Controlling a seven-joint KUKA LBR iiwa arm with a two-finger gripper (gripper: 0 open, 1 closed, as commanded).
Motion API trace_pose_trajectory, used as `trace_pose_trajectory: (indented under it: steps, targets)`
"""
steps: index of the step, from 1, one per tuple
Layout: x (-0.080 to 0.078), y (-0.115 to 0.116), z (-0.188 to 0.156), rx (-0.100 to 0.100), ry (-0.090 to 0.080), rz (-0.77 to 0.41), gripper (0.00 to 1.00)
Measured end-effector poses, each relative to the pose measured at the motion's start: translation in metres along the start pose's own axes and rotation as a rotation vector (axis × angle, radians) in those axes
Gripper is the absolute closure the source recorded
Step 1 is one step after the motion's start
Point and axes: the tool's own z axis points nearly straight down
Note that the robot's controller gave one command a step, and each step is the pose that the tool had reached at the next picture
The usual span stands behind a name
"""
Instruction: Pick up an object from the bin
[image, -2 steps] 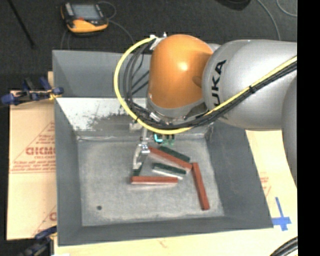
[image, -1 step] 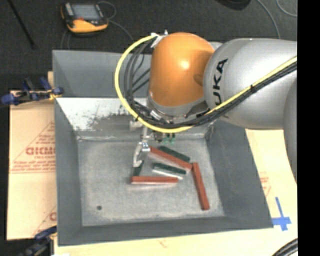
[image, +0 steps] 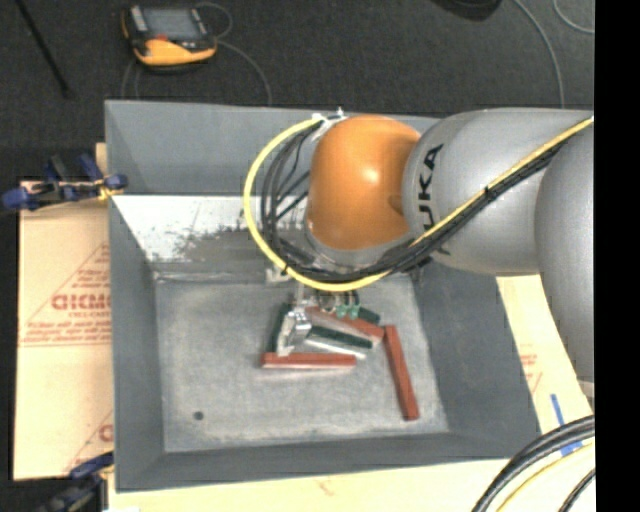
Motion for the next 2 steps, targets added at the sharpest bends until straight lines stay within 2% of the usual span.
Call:
trace_pose_trajectory:
  steps: [1,2]
  targets:
    - [0.024,-0.054,0.020,0.001,0.009,-0.029,0.00]
    - [0.026,-0.043,0.024,-0.002,0.006,0.031,0.00]
